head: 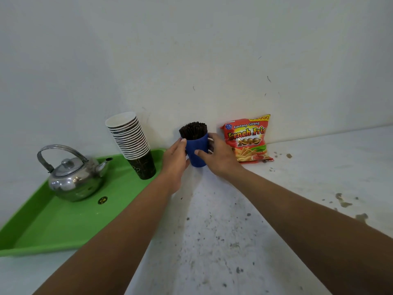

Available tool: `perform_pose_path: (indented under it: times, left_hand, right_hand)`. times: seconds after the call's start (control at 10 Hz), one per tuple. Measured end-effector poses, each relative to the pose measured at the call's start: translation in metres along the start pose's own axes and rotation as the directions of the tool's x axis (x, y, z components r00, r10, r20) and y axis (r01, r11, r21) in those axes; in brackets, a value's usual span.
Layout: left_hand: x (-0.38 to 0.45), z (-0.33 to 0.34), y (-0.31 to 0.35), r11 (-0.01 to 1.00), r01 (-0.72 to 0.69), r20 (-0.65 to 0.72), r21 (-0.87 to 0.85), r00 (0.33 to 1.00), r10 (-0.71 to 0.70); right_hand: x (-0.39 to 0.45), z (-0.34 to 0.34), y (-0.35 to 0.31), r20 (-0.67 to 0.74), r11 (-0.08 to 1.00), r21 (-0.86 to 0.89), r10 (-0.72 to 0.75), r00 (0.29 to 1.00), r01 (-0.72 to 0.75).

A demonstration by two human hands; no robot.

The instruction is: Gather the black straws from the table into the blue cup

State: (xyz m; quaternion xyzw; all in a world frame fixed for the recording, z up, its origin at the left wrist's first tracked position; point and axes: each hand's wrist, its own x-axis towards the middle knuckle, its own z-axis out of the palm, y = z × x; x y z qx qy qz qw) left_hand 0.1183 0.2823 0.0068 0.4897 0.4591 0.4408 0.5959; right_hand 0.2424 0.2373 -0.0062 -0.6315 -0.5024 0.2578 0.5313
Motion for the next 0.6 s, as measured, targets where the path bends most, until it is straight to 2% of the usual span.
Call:
perform_pose_path:
  times: [0.2,0.3,0.4,0.5,0.6]
  left_hand:
    - [0.000,0.002,-0.001,0.999,-0.014,-0.014,0.036,1.000,0.015]
    - [-0.010,0.004,0.005,0.983,-0.093,-0.072,0.156,0.992,0.105]
    - [-0.028,0.007,0.022,0.888,-0.259,-0.060,0.379,0.951,0.303]
    - [-0.048,0.010,0.048,0.718,-0.449,0.045,0.531,0.861,0.506]
    - [-0.070,0.014,0.079,0.501,-0.591,0.144,0.632,0.726,0.673]
  right_hand:
    - [0.004,0.003,0.003,0.003,0.998,-0.064,-0.020,1.000,0.020]
    - [0.000,-0.002,-0.003,-0.028,0.990,-0.128,-0.067,0.997,0.063]
    - [-0.013,-0.018,-0.017,-0.074,0.958,-0.254,-0.160,0.984,0.137]
    - [-0.029,-0.048,-0.041,-0.095,0.894,-0.372,-0.305,0.948,0.250]
    - [-0.046,-0.079,-0.074,-0.146,0.770,-0.536,-0.489,0.860,0.346]
